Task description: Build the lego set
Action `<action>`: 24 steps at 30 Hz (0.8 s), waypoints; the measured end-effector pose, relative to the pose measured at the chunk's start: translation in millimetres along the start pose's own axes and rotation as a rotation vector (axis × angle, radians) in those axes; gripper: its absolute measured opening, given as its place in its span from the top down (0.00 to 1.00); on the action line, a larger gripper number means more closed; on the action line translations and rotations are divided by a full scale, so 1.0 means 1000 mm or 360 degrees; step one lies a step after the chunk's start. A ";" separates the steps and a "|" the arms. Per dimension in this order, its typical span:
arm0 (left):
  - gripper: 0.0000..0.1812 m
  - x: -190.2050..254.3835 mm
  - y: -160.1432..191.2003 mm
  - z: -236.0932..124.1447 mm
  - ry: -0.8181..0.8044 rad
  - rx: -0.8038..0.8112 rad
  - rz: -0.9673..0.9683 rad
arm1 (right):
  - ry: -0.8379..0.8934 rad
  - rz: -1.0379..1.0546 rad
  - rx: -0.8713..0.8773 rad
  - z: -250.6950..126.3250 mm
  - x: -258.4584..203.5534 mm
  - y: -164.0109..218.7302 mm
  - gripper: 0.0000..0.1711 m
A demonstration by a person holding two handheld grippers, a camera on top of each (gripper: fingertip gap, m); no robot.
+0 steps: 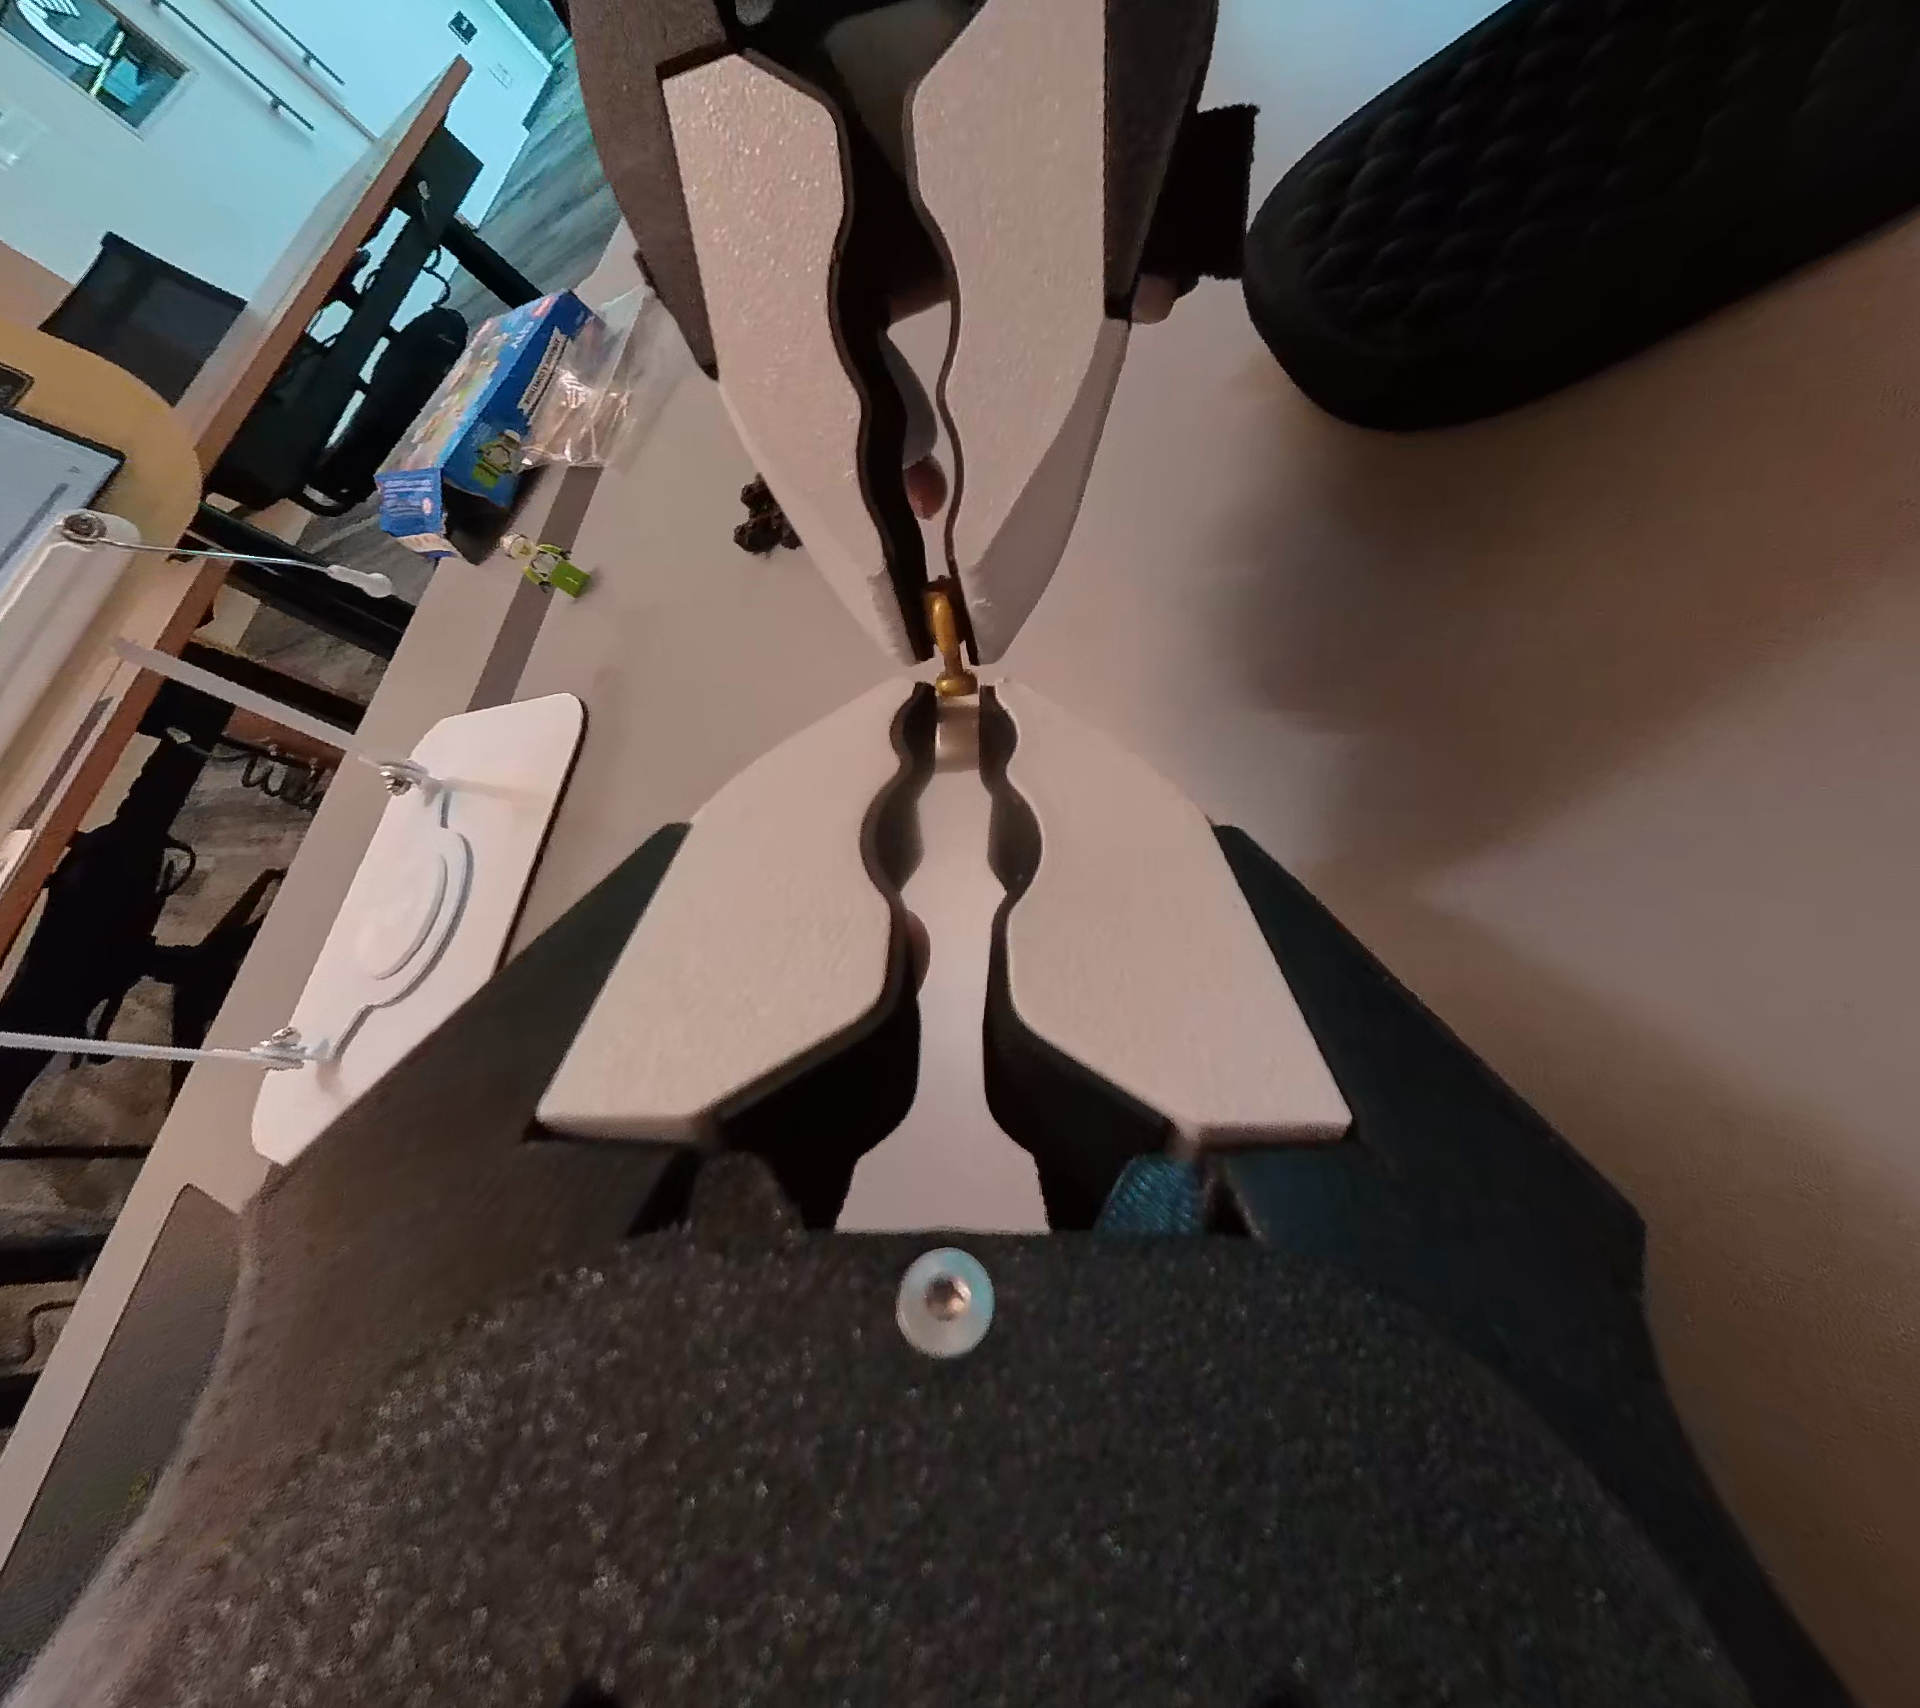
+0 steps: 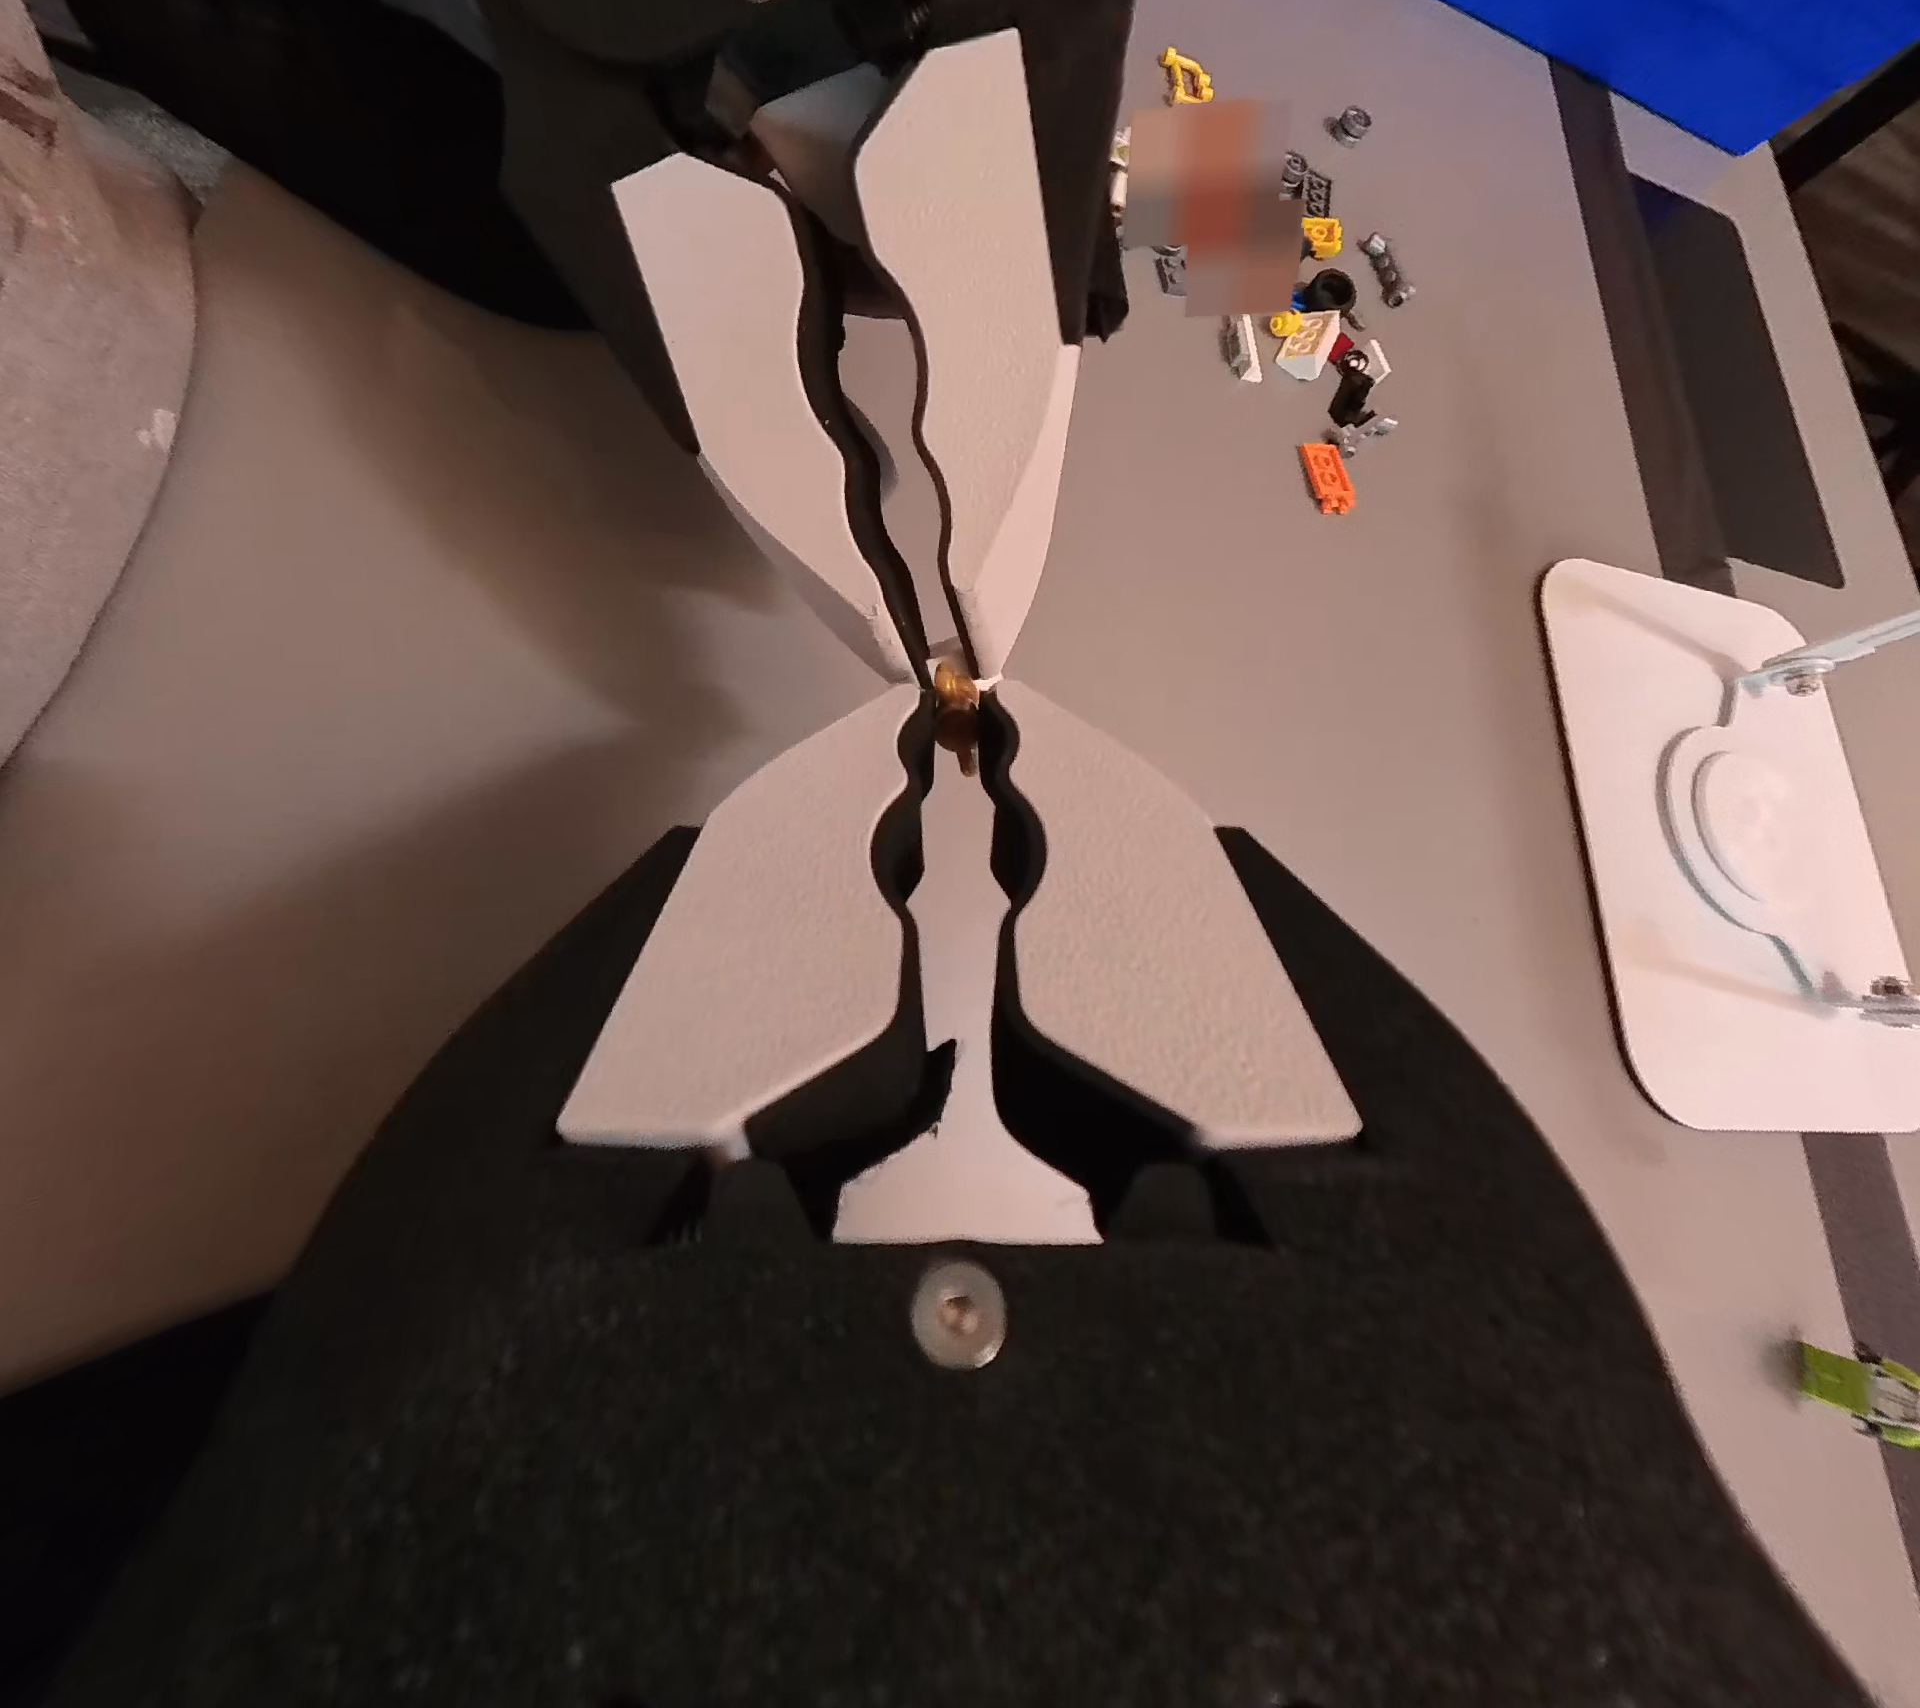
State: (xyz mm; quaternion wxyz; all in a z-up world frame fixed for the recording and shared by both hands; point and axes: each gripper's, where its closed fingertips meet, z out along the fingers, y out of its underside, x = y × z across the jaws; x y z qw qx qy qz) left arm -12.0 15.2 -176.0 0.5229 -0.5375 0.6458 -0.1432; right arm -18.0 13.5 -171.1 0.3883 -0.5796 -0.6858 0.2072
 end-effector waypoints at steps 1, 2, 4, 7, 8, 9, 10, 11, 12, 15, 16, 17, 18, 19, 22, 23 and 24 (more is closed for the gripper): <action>0.96 0.000 0.000 0.000 0.0005 0.0005 -0.0006 | -0.0007 -0.0008 -0.0001 0.000 -0.001 0.000 0.96; 0.96 0.000 0.000 0.000 0.0005 0.0009 -0.0011 | -0.0008 -0.0015 -0.0002 0.000 -0.001 0.000 0.96; 0.96 0.000 -0.001 -0.001 0.0012 0.0016 -0.0022 | -0.0014 -0.0018 -0.0007 0.000 -0.001 -0.001 0.96; 0.96 0.000 -0.001 -0.001 0.0019 0.0025 -0.0030 | -0.0020 -0.0030 -0.0017 0.000 -0.001 -0.001 0.96; 0.96 0.001 -0.001 -0.001 0.0024 0.0025 -0.0033 | -0.0021 -0.0032 -0.0024 0.000 -0.001 -0.001 0.96; 0.96 0.001 0.000 -0.001 0.0034 0.0023 -0.0041 | -0.0025 -0.0035 -0.0036 0.000 -0.002 0.000 0.95; 0.96 0.001 0.000 0.000 0.0042 0.0018 -0.0053 | -0.0030 -0.0035 -0.0049 0.000 -0.002 0.001 0.96; 0.96 0.001 0.002 0.000 0.0041 0.0009 -0.0059 | -0.0029 -0.0034 -0.0060 0.001 -0.002 0.001 0.95; 0.96 0.000 0.004 0.000 0.0042 -0.0002 -0.0061 | -0.0026 -0.0035 -0.0071 0.001 -0.001 0.002 0.95; 0.96 -0.001 0.006 -0.001 0.0056 -0.0004 -0.0087 | -0.0035 -0.0042 -0.0097 0.003 -0.002 0.006 0.90; 0.96 -0.001 0.006 -0.001 0.0064 -0.0008 -0.0092 | -0.0031 -0.0045 -0.0100 0.004 -0.002 0.006 0.89; 0.96 0.000 0.007 -0.001 0.0066 -0.0012 -0.0088 | -0.0023 -0.0054 -0.0106 0.006 -0.002 0.007 0.89; 0.96 0.000 0.007 -0.001 0.0074 -0.0022 -0.0082 | -0.0005 -0.0074 -0.0115 0.007 -0.001 0.007 0.89; 0.96 0.002 0.008 -0.001 0.0083 -0.0033 -0.0076 | 0.0019 -0.0106 -0.0120 0.009 -0.001 0.007 0.90; 0.96 0.003 0.010 0.000 0.0087 -0.0050 -0.0066 | 0.0037 -0.0166 -0.0125 0.012 -0.001 0.008 0.96; 0.96 0.002 0.010 -0.001 0.0088 -0.0044 -0.0074 | 0.0038 -0.0166 -0.0118 0.012 -0.001 0.008 0.96; 0.96 0.001 0.009 -0.001 0.0078 -0.0029 -0.0083 | 0.0042 -0.0157 -0.0099 0.011 0.000 0.007 0.96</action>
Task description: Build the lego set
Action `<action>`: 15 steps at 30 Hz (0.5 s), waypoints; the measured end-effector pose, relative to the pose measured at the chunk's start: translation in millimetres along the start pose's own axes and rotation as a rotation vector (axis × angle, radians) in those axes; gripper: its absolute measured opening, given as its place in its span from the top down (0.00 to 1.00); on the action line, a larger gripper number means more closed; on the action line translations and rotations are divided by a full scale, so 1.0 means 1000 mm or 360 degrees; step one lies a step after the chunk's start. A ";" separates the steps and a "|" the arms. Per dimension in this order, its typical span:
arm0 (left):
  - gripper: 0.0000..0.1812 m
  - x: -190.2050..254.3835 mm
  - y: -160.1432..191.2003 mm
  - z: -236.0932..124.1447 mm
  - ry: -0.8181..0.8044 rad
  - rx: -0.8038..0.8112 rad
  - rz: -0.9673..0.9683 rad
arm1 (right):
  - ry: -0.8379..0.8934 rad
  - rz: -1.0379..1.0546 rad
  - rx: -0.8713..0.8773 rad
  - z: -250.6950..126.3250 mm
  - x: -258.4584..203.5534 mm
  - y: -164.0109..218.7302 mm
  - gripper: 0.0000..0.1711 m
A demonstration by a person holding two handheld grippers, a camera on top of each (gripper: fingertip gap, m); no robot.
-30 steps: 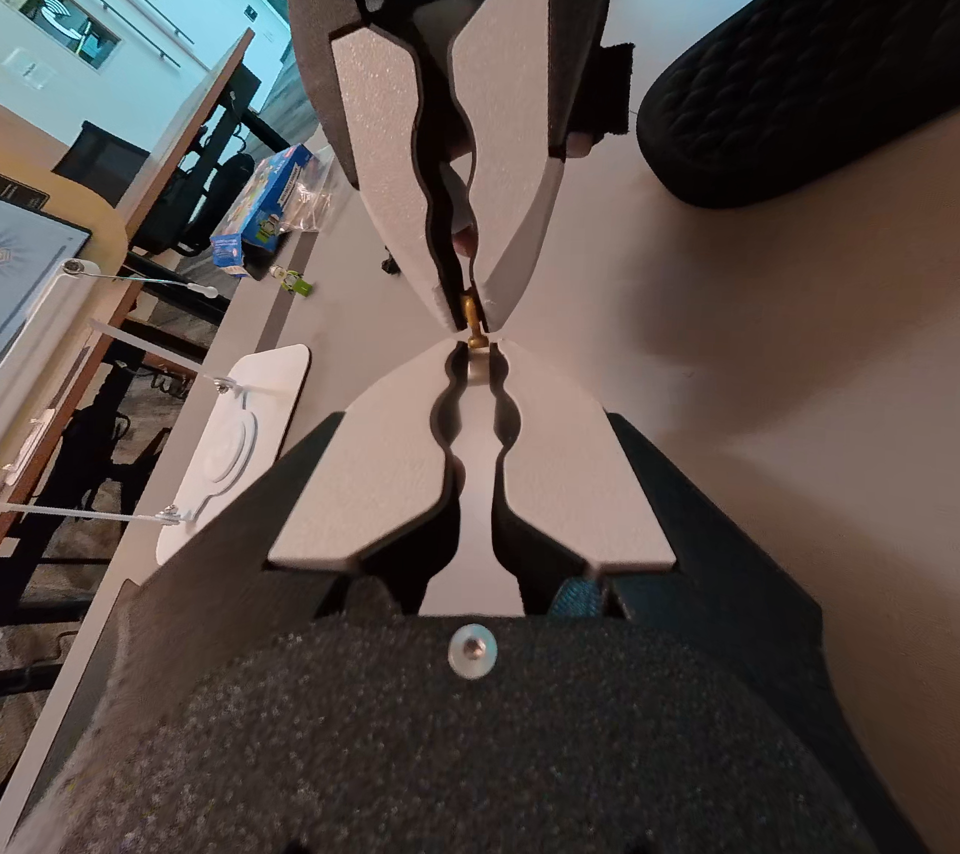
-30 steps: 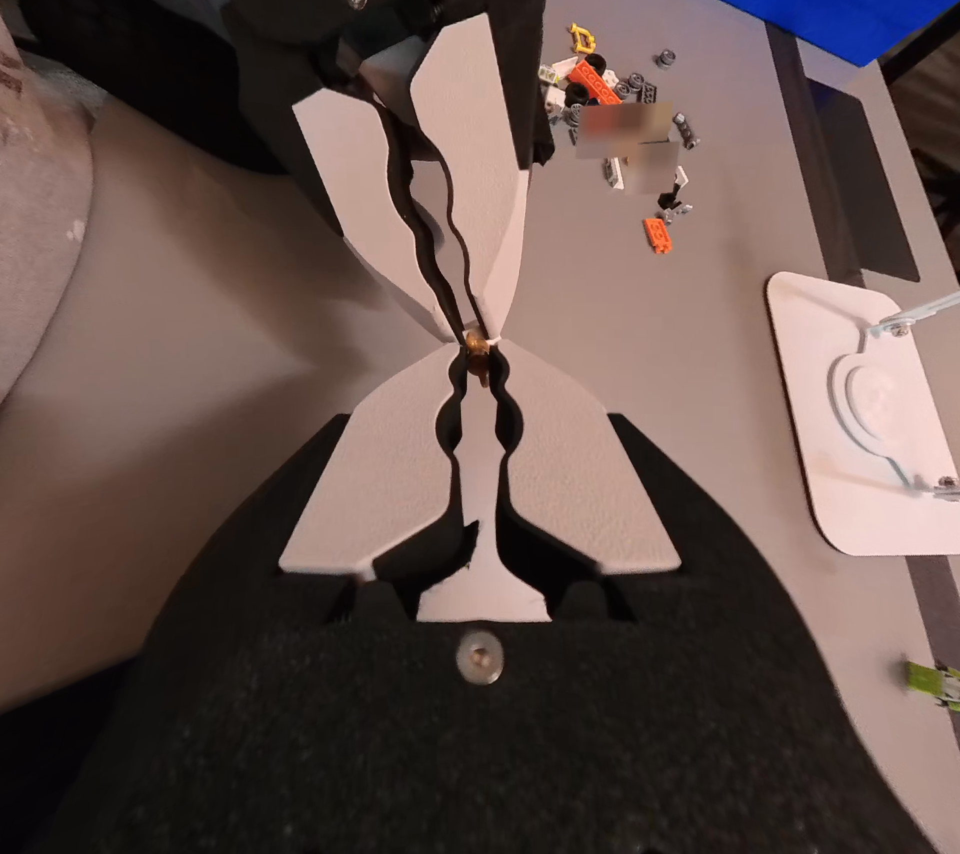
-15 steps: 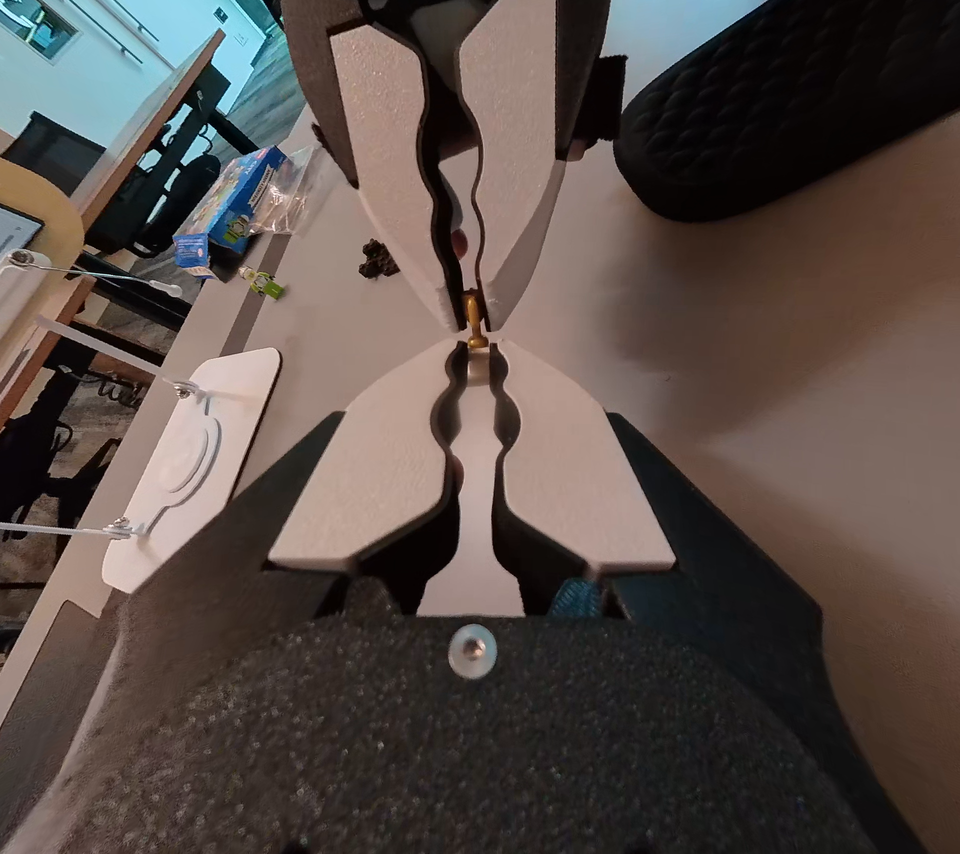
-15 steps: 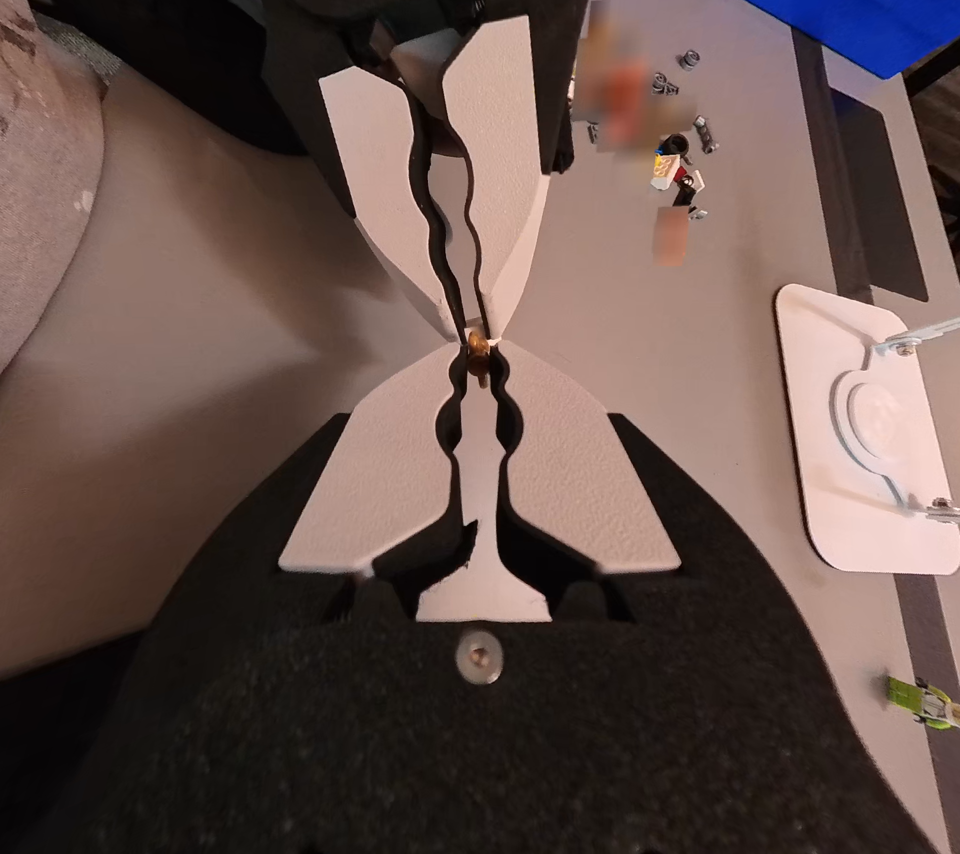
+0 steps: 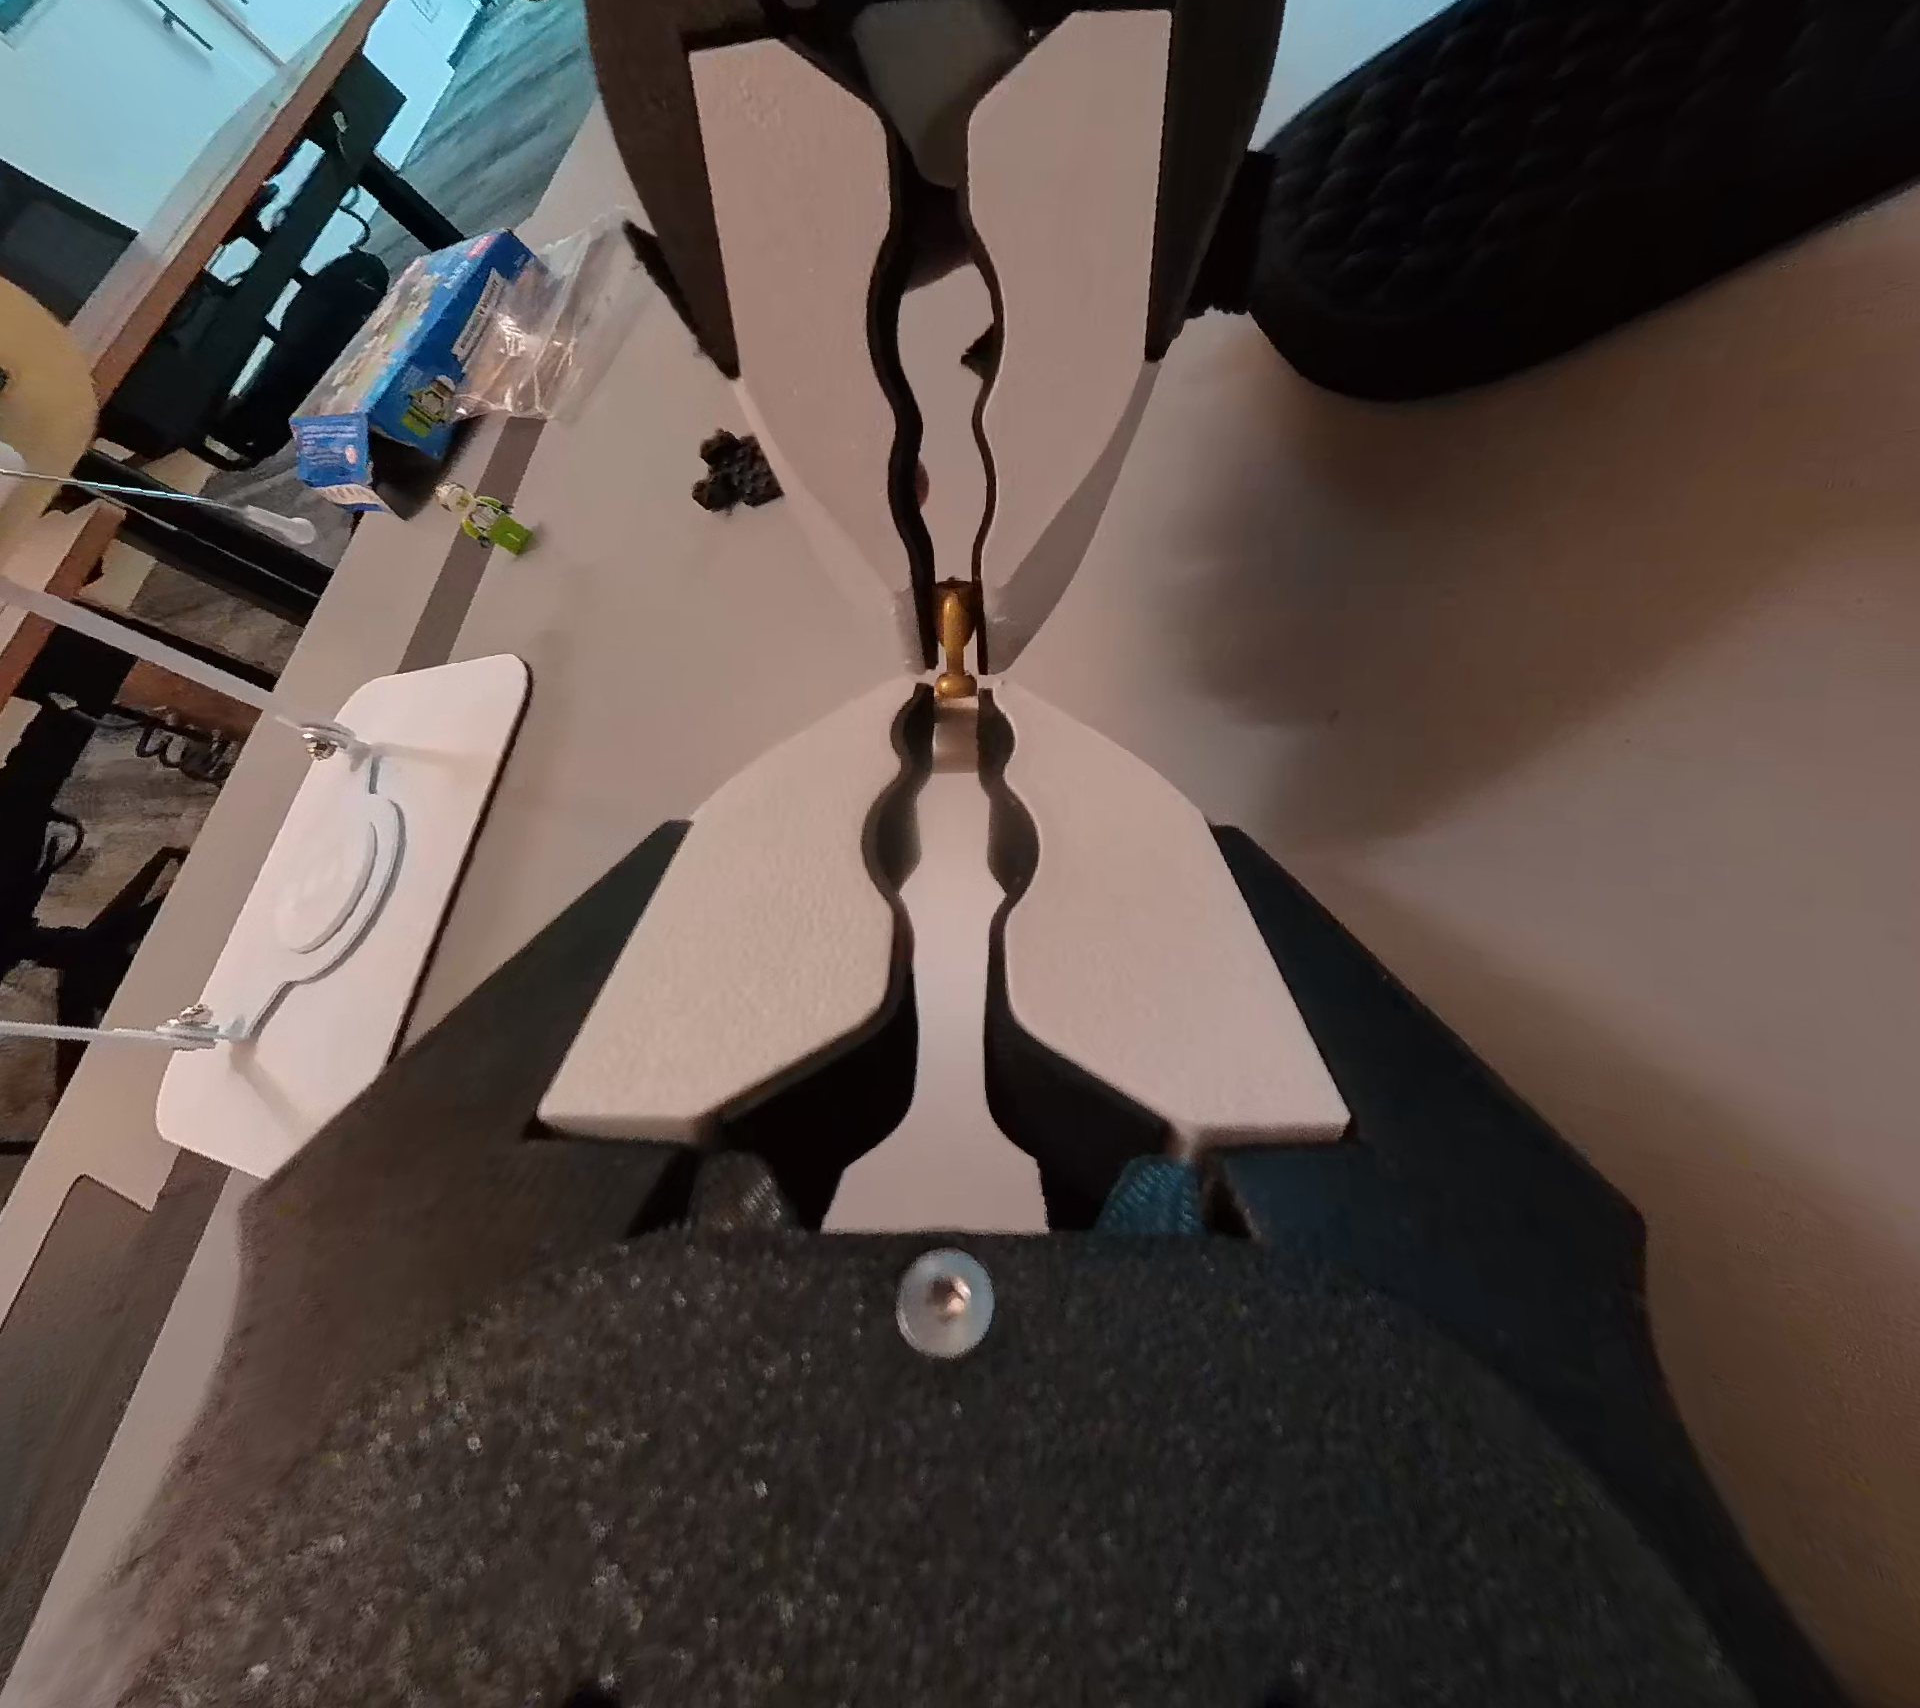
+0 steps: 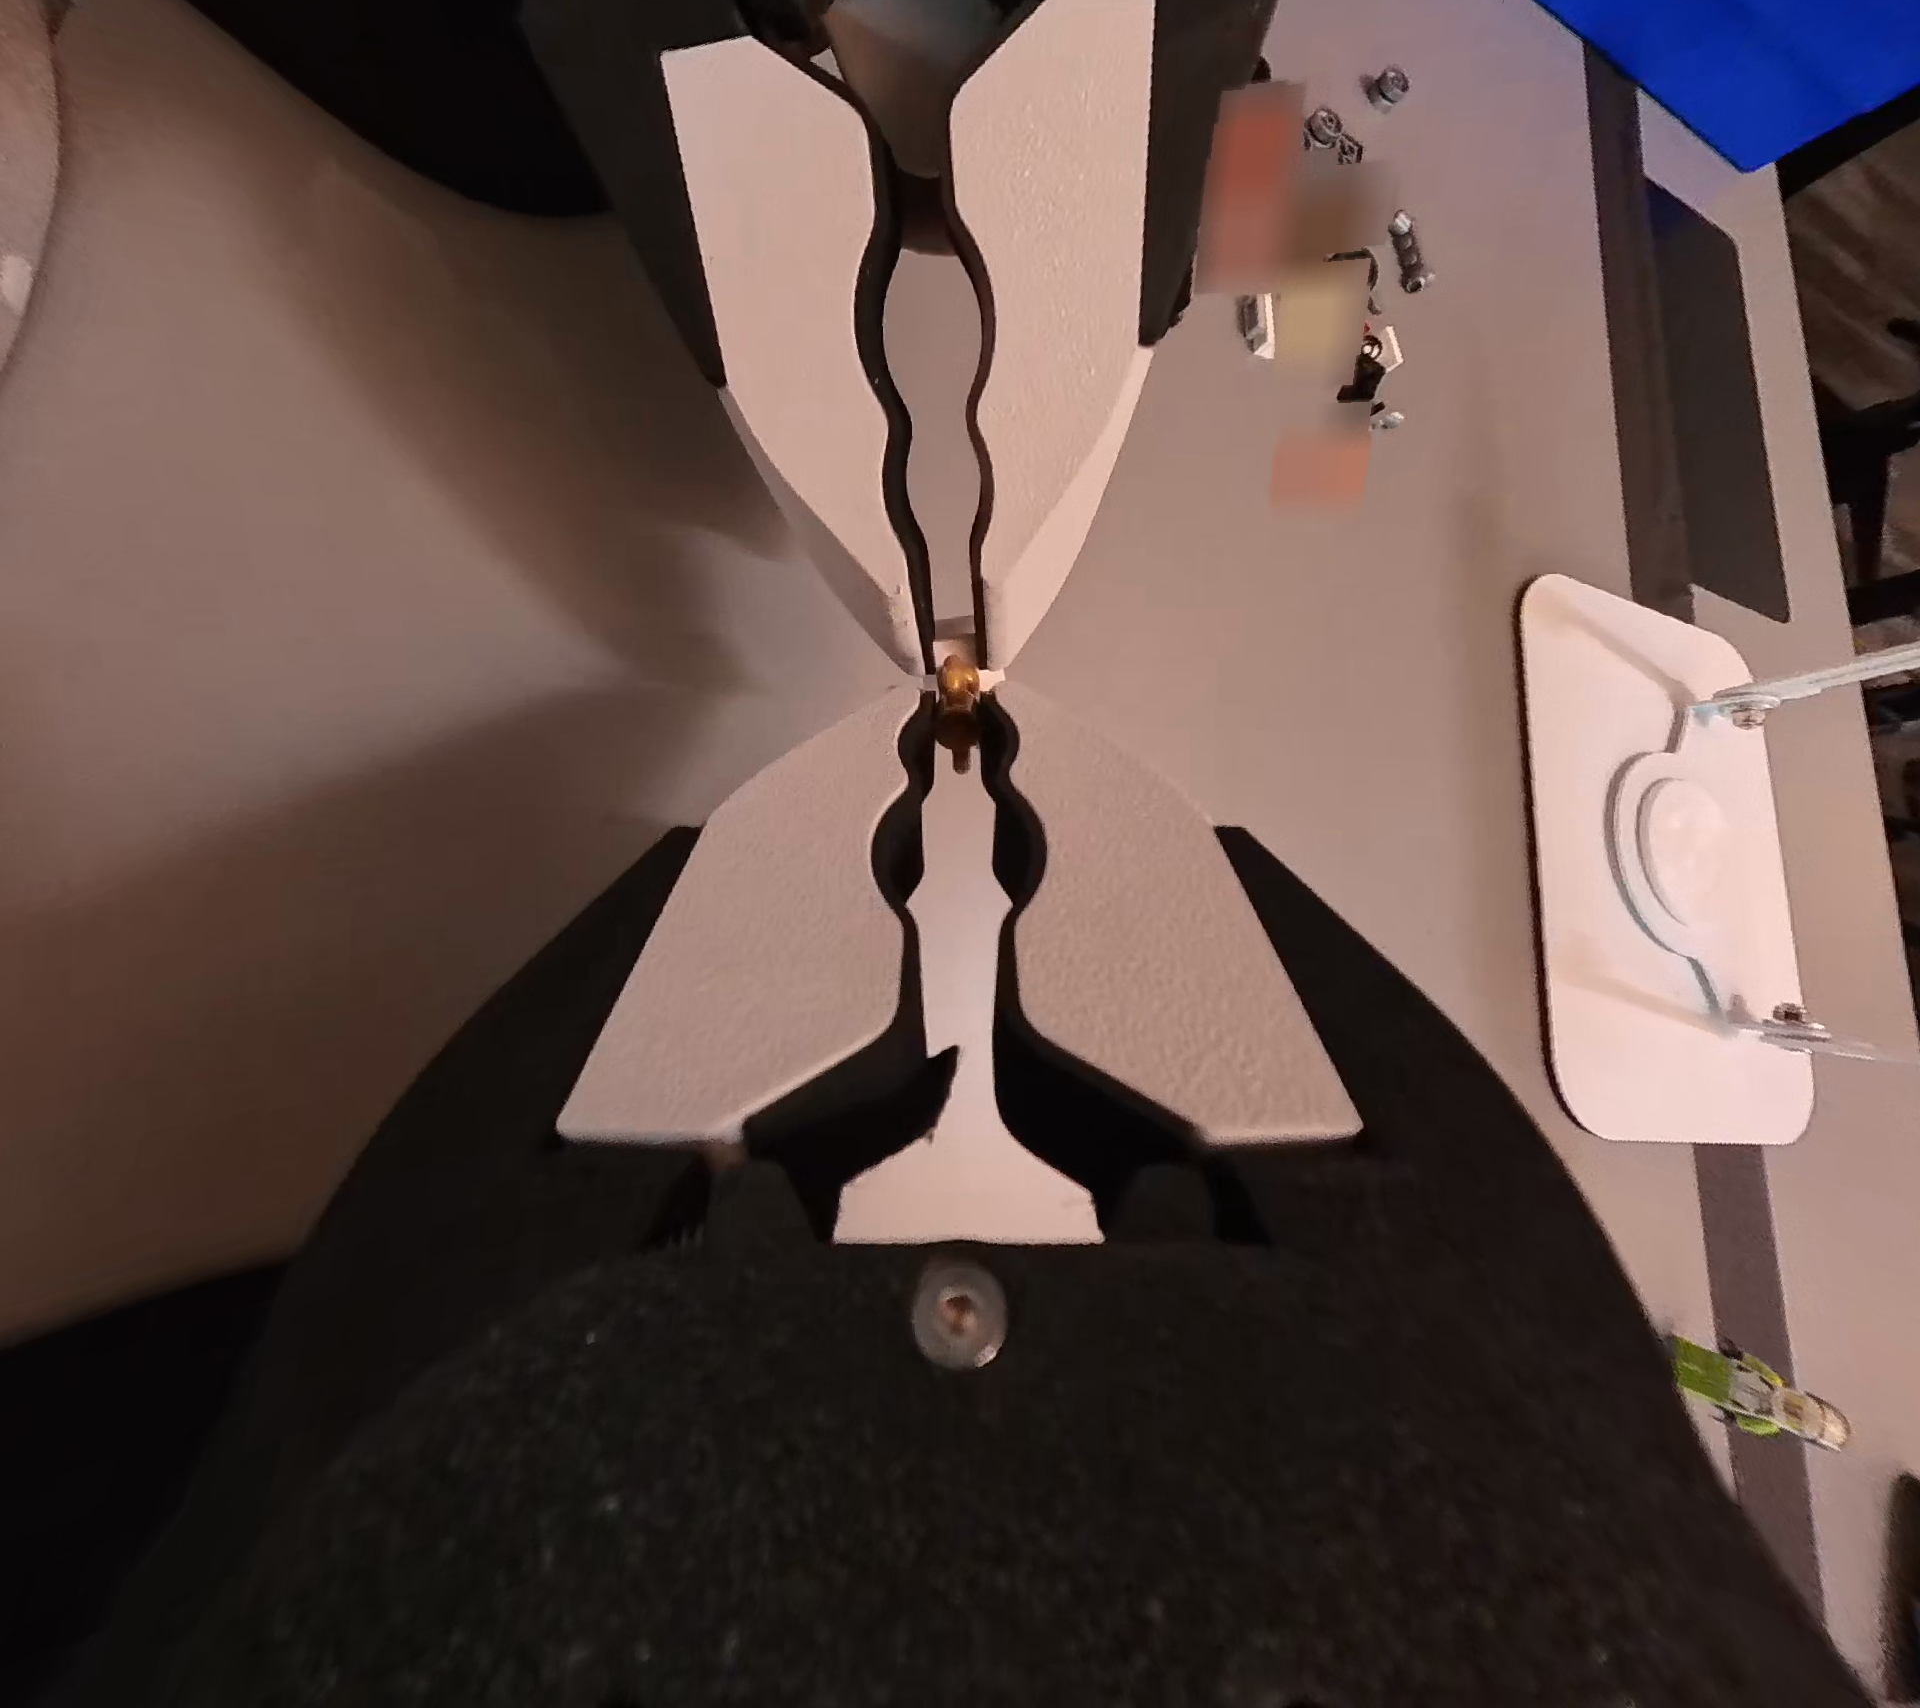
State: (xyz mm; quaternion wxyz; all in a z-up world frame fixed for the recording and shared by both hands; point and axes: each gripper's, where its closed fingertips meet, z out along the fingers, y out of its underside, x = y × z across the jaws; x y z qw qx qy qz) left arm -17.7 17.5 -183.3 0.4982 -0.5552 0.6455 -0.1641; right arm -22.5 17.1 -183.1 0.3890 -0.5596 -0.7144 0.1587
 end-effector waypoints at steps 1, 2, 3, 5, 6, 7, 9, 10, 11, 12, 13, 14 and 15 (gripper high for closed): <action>0.96 -0.003 -0.002 -0.001 -0.0022 0.0028 -0.0008 | 0.0011 0.0013 0.0026 -0.001 0.002 -0.001 0.96; 0.91 -0.006 -0.004 -0.002 -0.0048 0.0060 -0.0031 | 0.0014 0.0028 0.0059 -0.003 0.003 -0.001 0.96; 0.87 -0.007 -0.004 -0.003 -0.0032 0.0075 -0.0069 | 0.0007 0.0055 0.0105 -0.005 0.005 -0.003 0.96; 0.83 -0.007 -0.005 -0.006 0.0041 0.0135 -0.0198 | -0.0016 0.0149 0.0234 -0.012 0.007 -0.009 0.96; 0.82 -0.008 -0.008 -0.008 0.0072 0.0197 -0.0251 | -0.0030 0.0197 0.0301 -0.016 0.008 -0.012 0.96; 0.82 -0.009 -0.012 -0.010 0.0088 0.0249 -0.0295 | -0.0039 0.0242 0.0367 -0.020 0.009 -0.016 0.96; 0.83 -0.011 -0.016 -0.012 0.0099 0.0313 -0.0370 | -0.0066 0.0315 0.0476 -0.026 0.009 -0.023 0.96; 0.85 -0.011 -0.018 -0.012 0.0109 0.0348 -0.0394 | -0.0074 0.0340 0.0518 -0.028 0.009 -0.026 0.96; 0.87 -0.011 -0.022 -0.014 0.0120 0.0388 -0.0414 | -0.0087 0.0361 0.0554 -0.029 0.009 -0.028 0.96; 0.89 -0.010 -0.025 -0.015 0.0134 0.0424 -0.0430 | -0.0101 0.0383 0.0585 -0.031 0.008 -0.030 0.96; 0.91 -0.009 -0.028 -0.017 0.0155 0.0450 -0.0443 | -0.0112 0.0403 0.0614 -0.032 0.008 -0.031 0.96; 0.91 -0.008 -0.030 -0.017 0.0169 0.0468 -0.0452 | -0.0127 0.0417 0.0640 -0.033 0.007 -0.032 0.96; 0.91 -0.007 -0.031 -0.018 0.0178 0.0482 -0.0464 | -0.0142 0.0424 0.0659 -0.034 0.007 -0.033 0.96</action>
